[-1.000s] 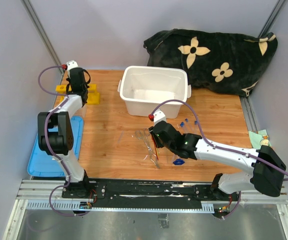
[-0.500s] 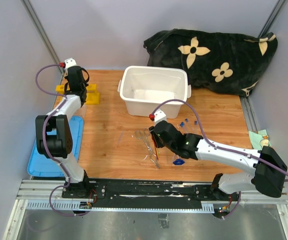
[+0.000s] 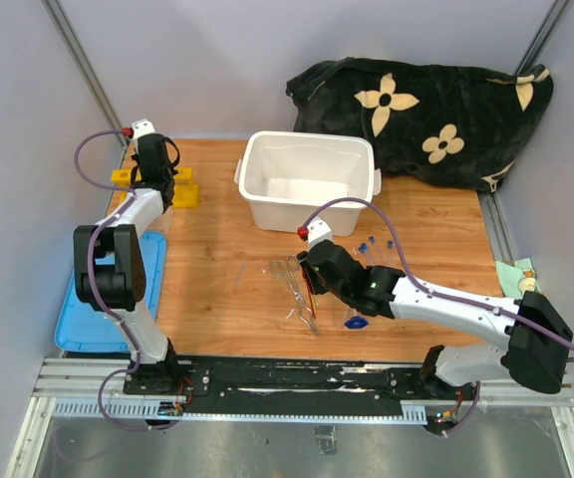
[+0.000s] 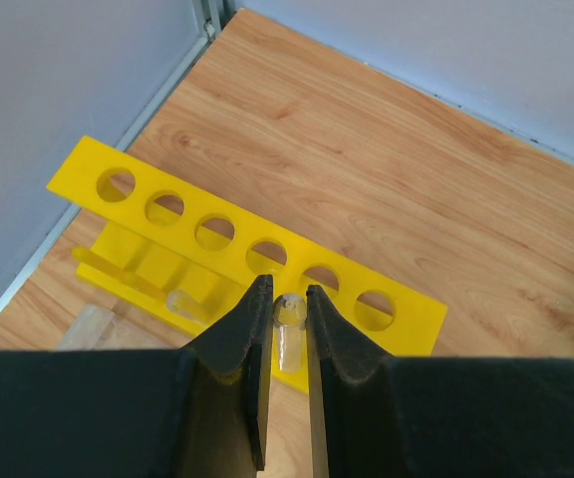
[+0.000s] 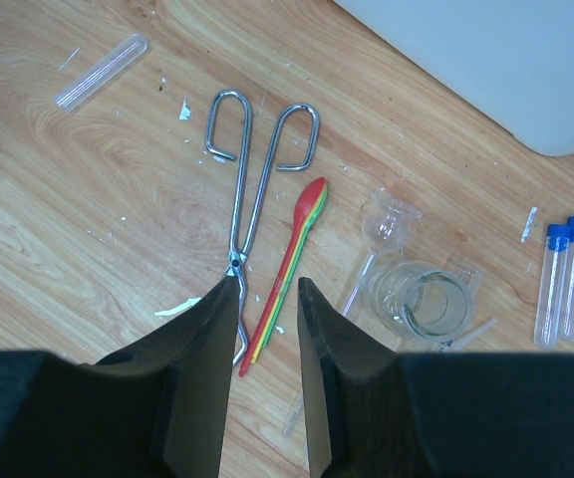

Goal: Organize the chemistry lab equipment
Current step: Insert the test tube into the slot of the test tube rack.

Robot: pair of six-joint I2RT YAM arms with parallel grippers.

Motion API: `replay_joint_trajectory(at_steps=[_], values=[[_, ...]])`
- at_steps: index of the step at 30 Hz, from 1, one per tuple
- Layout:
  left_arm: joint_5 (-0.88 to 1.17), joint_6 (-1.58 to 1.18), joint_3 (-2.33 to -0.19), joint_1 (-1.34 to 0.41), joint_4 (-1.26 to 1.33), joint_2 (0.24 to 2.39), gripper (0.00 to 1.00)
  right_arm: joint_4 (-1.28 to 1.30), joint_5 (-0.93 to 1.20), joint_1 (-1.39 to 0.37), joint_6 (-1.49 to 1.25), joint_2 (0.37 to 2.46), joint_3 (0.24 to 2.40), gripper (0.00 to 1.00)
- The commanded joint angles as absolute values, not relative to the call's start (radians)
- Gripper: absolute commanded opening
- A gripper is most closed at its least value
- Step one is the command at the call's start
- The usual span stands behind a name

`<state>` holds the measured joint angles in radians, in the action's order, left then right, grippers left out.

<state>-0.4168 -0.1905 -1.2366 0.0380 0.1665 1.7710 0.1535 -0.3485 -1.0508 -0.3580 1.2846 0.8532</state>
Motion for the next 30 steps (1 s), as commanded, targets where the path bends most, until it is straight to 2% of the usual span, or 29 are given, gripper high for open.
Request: replay_joint_trajectory(at_steps=[1,30], values=[[-0.441,-0.187,-1.238,0.044,0.175,1.794,0.0,0.137,-0.355,-1.033,-0.356,1.276,0.84,0.31],[-0.445,-0.204,-1.235,0.044,0.163,1.869,0.0,0.127,-0.344,-1.012,-0.357,1.265,0.816,0.31]])
